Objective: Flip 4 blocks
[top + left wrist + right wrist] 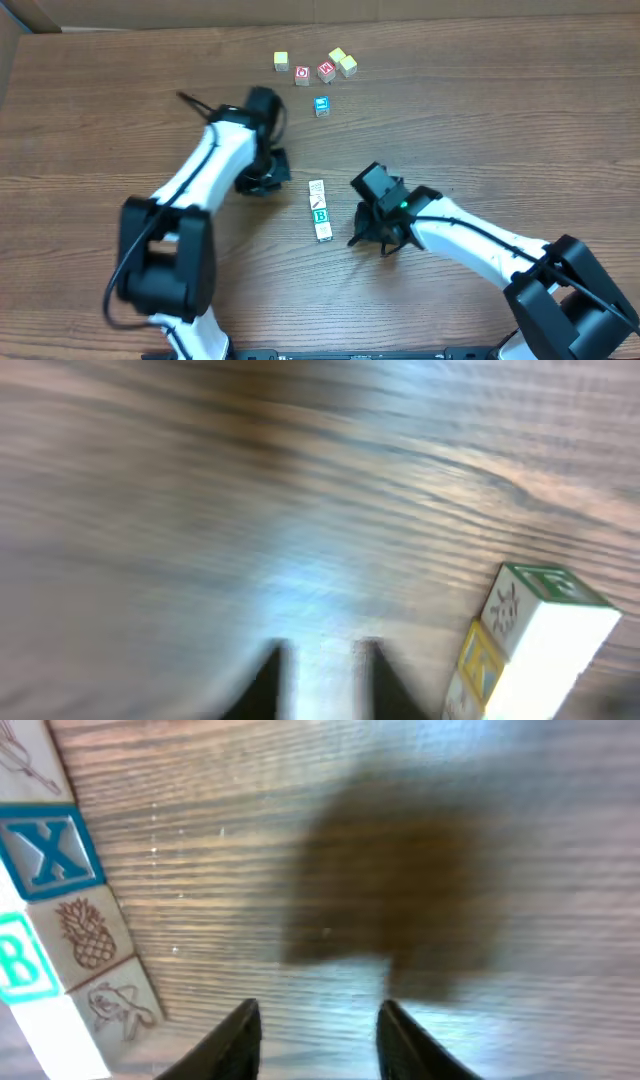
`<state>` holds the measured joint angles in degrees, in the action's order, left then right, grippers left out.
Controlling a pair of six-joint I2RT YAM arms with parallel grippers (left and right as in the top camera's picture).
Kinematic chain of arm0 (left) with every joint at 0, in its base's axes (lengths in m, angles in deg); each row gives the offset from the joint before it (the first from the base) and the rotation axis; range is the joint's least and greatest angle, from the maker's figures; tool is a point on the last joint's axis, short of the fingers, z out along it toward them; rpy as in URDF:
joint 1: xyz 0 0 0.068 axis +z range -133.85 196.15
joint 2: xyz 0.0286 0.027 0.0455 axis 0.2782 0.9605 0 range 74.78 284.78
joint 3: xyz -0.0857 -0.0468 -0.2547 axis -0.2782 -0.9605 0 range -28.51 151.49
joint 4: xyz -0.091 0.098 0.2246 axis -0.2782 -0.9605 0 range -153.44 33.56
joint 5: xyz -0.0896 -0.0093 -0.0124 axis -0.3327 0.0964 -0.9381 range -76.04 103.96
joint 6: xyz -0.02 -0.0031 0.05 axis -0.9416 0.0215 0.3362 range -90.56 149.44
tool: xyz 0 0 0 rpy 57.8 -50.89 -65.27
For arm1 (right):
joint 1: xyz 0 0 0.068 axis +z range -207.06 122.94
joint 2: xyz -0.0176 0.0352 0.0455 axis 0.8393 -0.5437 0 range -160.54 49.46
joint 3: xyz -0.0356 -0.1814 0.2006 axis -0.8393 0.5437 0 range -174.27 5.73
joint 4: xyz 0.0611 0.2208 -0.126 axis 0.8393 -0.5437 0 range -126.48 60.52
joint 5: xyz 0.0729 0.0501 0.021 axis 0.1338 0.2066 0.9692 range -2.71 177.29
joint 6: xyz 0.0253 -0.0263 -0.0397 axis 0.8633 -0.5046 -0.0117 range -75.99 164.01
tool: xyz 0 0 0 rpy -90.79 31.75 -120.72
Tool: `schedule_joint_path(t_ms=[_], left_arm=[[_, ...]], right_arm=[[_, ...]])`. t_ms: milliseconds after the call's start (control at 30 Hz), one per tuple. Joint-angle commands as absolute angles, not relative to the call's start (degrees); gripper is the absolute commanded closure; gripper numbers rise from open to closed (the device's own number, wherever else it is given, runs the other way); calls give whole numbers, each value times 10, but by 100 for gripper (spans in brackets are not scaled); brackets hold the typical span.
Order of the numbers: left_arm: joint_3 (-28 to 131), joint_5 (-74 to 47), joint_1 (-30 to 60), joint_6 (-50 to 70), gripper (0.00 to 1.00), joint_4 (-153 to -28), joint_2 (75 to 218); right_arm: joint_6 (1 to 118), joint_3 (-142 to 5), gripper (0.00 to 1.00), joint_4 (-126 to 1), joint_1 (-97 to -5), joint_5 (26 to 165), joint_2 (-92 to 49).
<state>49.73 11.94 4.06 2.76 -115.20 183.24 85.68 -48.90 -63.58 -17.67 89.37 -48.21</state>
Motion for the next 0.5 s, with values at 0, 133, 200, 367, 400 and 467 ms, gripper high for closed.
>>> schedule_joint_path(t_ms=[0,133,200,367,400,467], left_arm=[[515,125,87,43,45,-1184,1769],[515,125,123,72,28,-1210,1763],[514,124,136,71,24,-1216,1763],[514,124,143,72,0,-1215,1763],[514,125,143,72,0,-1215,1763],[514,125,142,72,0,-1215,1763]], right_arm=[[734,-547,45,-661,-219,888,-469],[676,-558,37,-674,-271,884,-469],[653,-558,33,-681,-298,884,-469],[581,-558,23,-704,-369,882,-469],[569,-558,21,-711,-382,882,-469],[552,-558,11,-722,-402,881,-469]])
